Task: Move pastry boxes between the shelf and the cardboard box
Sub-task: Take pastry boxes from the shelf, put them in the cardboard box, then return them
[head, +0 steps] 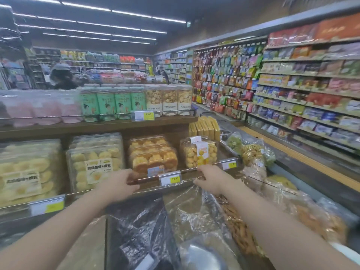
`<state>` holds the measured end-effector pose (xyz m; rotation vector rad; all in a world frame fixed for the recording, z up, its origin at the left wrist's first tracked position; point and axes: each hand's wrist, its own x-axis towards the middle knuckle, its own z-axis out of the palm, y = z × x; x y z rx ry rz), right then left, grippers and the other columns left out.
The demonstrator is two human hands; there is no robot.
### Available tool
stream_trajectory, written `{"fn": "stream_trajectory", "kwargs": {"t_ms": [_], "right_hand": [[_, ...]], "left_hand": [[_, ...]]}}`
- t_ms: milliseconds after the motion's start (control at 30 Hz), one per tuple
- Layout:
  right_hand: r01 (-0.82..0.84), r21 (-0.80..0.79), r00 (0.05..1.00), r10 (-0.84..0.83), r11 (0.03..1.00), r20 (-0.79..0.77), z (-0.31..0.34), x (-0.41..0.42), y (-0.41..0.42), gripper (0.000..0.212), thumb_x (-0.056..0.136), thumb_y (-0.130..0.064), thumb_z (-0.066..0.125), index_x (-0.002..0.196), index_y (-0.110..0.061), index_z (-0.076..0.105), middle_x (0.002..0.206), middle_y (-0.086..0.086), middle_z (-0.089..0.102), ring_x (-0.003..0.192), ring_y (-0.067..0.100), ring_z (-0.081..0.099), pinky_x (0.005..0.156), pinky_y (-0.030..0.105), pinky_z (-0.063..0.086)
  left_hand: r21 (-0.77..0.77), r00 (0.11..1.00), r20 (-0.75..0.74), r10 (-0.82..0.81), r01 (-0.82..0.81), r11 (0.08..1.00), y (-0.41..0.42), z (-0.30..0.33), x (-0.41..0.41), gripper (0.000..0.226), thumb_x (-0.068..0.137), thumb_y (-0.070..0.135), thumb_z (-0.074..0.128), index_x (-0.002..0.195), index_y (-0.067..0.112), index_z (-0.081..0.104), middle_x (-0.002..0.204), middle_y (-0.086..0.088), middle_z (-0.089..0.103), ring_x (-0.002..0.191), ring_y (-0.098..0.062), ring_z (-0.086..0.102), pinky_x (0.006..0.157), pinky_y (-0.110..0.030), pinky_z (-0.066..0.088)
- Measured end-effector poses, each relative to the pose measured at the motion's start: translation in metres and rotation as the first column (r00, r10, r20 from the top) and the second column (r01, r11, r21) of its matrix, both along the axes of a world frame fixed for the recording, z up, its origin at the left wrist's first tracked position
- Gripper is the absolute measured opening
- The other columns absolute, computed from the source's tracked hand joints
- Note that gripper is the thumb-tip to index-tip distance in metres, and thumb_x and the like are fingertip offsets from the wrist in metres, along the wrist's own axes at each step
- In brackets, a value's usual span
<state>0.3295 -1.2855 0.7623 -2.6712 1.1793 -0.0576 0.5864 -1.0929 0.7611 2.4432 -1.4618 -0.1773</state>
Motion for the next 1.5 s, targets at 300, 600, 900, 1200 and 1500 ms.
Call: {"fn": "stream_trajectory", "kwargs": {"t_ms": [300, 600, 900, 1200, 1500], "right_hand": [[0.041, 0.036, 0.998, -0.043, 0.999, 0.035, 0.004, 0.020, 0.149, 0.063, 0.098, -0.049, 0.055, 0.149, -0.015, 0.043, 0.147, 0.009, 0.048, 0.133, 0.027, 0.048, 0.110, 0.044, 0.041], [-0.117, 0.071, 0.990, 0.110, 0.991, 0.094, 0.007, 0.067, 0.242, 0.067, 0.096, -0.052, 0.058, 0.153, -0.020, 0.039, 0.154, 0.000, 0.044, 0.135, 0.017, 0.047, 0.113, 0.037, 0.041], [-0.267, 0.048, 0.962, 0.264, 0.962, 0.073, 0.023, 0.109, 0.300, 0.067, 0.098, -0.051, 0.056, 0.154, -0.019, 0.036, 0.154, 0.001, 0.043, 0.140, 0.019, 0.042, 0.114, 0.035, 0.037], [-0.284, 0.068, 0.956, 0.277, 0.956, 0.092, 0.024, 0.105, 0.352, 0.069, 0.095, -0.052, 0.059, 0.153, -0.021, 0.038, 0.155, -0.001, 0.042, 0.141, 0.018, 0.041, 0.115, 0.036, 0.037], [-0.163, 0.064, 0.977, 0.152, 0.985, 0.146, 0.039, 0.080, 0.370, 0.071, 0.094, -0.055, 0.058, 0.153, -0.022, 0.038, 0.152, 0.000, 0.044, 0.134, 0.019, 0.047, 0.110, 0.039, 0.042]], "left_hand": [[0.039, 1.000, -0.026, -0.012, 0.013, 0.999, 0.138, 0.015, 0.015, 0.044, 0.091, 0.046, 0.066, 0.127, 0.022, 0.061, 0.124, 0.000, 0.066, 0.110, -0.022, 0.064, 0.094, -0.038, 0.056], [0.021, 0.987, -0.075, 0.140, -0.139, 0.990, 0.269, 0.033, 0.040, 0.042, 0.088, 0.051, 0.066, 0.125, 0.031, 0.059, 0.122, 0.008, 0.064, 0.109, -0.018, 0.064, 0.095, -0.041, 0.056], [-0.026, 0.941, -0.075, 0.329, -0.331, 0.943, 0.385, 0.055, 0.030, 0.042, 0.092, 0.047, 0.062, 0.132, 0.031, 0.058, 0.131, 0.010, 0.062, 0.116, -0.016, 0.061, 0.099, -0.040, 0.053], [-0.024, 0.942, -0.073, 0.328, -0.330, 0.944, 0.425, 0.050, 0.021, 0.045, 0.094, 0.045, 0.062, 0.136, 0.031, 0.057, 0.138, 0.008, 0.060, 0.120, -0.016, 0.061, 0.100, -0.039, 0.053], [0.007, 0.982, -0.024, 0.186, -0.186, 0.983, 0.398, 0.054, 0.029, 0.044, 0.094, 0.043, 0.063, 0.135, 0.030, 0.058, 0.134, 0.007, 0.063, 0.118, -0.017, 0.062, 0.100, -0.040, 0.054]]}}
